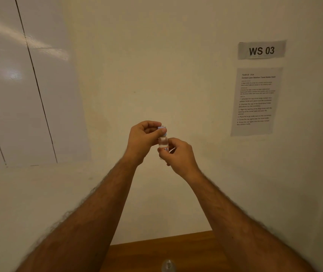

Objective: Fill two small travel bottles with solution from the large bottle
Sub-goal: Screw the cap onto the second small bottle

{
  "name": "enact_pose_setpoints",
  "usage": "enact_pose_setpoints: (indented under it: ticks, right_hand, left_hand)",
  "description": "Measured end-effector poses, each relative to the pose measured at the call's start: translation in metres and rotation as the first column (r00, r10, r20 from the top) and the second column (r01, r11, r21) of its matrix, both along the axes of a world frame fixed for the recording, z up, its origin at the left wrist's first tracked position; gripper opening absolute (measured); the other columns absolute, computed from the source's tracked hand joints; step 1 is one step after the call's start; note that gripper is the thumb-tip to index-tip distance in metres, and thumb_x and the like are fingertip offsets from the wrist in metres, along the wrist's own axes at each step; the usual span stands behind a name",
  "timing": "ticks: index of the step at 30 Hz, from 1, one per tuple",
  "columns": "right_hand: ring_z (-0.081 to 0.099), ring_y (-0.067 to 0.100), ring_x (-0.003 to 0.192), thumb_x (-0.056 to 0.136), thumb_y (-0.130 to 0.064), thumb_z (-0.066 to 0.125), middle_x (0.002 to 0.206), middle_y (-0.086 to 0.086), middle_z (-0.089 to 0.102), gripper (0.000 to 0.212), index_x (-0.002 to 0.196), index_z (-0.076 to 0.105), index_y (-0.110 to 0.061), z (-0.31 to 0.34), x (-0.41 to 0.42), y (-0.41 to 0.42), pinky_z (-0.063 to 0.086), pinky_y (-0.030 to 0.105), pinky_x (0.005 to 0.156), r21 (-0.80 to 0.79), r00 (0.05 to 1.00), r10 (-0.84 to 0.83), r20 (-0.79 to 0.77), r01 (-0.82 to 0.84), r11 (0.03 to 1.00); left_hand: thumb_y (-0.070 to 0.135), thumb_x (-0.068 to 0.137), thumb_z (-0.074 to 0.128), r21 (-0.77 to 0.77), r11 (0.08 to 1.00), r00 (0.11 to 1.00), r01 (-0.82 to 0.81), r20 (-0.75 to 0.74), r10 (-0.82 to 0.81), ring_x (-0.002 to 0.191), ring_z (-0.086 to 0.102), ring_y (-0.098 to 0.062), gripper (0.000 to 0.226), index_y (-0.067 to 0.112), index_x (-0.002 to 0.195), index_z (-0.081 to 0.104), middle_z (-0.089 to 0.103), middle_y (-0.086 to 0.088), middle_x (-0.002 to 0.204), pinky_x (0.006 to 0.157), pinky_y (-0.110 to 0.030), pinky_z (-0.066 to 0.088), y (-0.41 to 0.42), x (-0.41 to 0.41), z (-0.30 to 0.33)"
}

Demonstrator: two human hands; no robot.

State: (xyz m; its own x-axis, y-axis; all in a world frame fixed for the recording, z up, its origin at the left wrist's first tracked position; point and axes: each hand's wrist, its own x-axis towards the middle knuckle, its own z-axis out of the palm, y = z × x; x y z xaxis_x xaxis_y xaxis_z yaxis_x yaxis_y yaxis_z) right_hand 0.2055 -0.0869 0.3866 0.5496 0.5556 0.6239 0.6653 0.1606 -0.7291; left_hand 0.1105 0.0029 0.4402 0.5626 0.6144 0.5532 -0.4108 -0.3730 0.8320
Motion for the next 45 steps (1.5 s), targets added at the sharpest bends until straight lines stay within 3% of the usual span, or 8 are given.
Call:
enact_pose_setpoints:
  ticks: [13,17,21,26,30,34,39,45]
  right_hand:
    - [0.065,0.019,0.075,0.088,-0.027,0.065,0.082,-0.005,0.066,0.019,0.104,0.068,-0.017,0.005,-0.004,0.0,0.059,0.045,0.072,-0.022,1.0,0.008,0.02,-0.007,1.0]
    - [0.066,0.019,0.075,0.087,-0.026,0.065,0.085,-0.003,0.068,0.021,0.105,0.07,-0.016,0.004,-0.006,-0.001,0.058,0.045,0.072,-0.03,1.0,0.016,0.021,-0.016,0.999]
    - [0.065,0.02,0.076,0.087,-0.026,0.066,0.086,-0.003,0.067,0.02,0.104,0.069,-0.016,0.003,-0.008,-0.002,0.058,0.045,0.071,-0.028,1.0,0.019,0.023,-0.019,0.999]
    - [0.064,0.02,0.075,0.087,-0.025,0.067,0.083,-0.003,0.065,0.02,0.104,0.068,-0.014,0.003,-0.006,-0.003,0.059,0.043,0.071,-0.031,1.0,0.01,0.02,-0.009,0.999]
    - [0.064,0.019,0.075,0.087,-0.027,0.067,0.084,-0.005,0.066,0.019,0.103,0.067,-0.017,0.002,-0.008,-0.001,0.059,0.042,0.073,-0.039,1.0,0.009,0.01,-0.009,0.999]
    - [0.065,0.018,0.076,0.085,-0.027,0.067,0.083,-0.008,0.066,0.017,0.101,0.068,-0.021,0.001,-0.01,-0.002,0.058,0.044,0.072,-0.026,1.0,0.022,0.007,-0.022,0.999]
    - [0.065,0.017,0.075,0.086,-0.028,0.066,0.083,-0.009,0.066,0.018,0.102,0.069,-0.021,0.003,-0.008,-0.004,0.059,0.042,0.069,-0.022,1.0,0.011,0.028,-0.01,1.0]
    - [0.064,0.019,0.078,0.087,-0.027,0.067,0.085,-0.008,0.063,0.021,0.107,0.066,-0.019,0.003,-0.007,-0.004,0.059,0.042,0.074,-0.037,1.0,0.006,0.013,-0.006,0.999]
  left_hand:
    - [0.011,0.1,0.042,0.12,0.992,0.987,0.04,-0.156,-0.021,0.095,0.07,-0.017,0.027,0.017,0.112,0.065,0.072,-0.004,0.108,0.072,-0.026,0.058,-0.002,-0.002,0.003]
    - [0.029,0.093,0.061,0.124,0.992,0.992,-0.004,-0.123,0.02,0.085,0.067,-0.007,0.012,0.021,0.096,0.069,0.07,0.001,0.095,0.069,-0.024,0.056,-0.003,0.001,0.004]
    - [0.025,0.087,0.069,0.116,0.991,0.993,-0.059,-0.099,0.07,0.079,0.067,-0.006,0.008,0.022,0.094,0.073,0.07,0.005,0.086,0.07,-0.027,0.058,0.0,0.002,0.004]
    - [0.015,0.098,0.051,0.079,0.997,0.993,0.019,-0.121,-0.009,0.094,0.071,-0.015,0.024,0.019,0.117,0.064,0.072,-0.002,0.106,0.073,-0.025,0.058,-0.001,-0.003,0.003]
    - [0.014,0.102,0.033,0.114,0.993,0.984,0.032,-0.176,-0.012,0.101,0.069,-0.02,0.036,0.012,0.12,0.063,0.07,-0.007,0.115,0.084,-0.031,0.058,-0.006,-0.004,0.006]
    - [0.031,0.096,0.054,0.124,0.992,0.987,-0.011,-0.157,0.031,0.102,0.066,-0.016,0.022,0.021,0.109,0.069,0.069,-0.001,0.11,0.089,-0.037,0.056,-0.009,0.0,0.005]
    - [0.023,0.083,0.074,0.055,0.997,0.993,-0.049,-0.101,0.054,0.088,0.071,-0.018,0.03,0.02,0.112,0.067,0.069,-0.011,0.097,0.083,-0.039,0.059,-0.002,-0.001,0.002]
    - [0.012,0.097,0.049,0.036,0.999,0.994,-0.013,-0.11,0.017,0.096,0.071,-0.019,0.027,0.017,0.121,0.061,0.074,-0.003,0.102,0.073,-0.026,0.059,-0.006,-0.003,0.003]
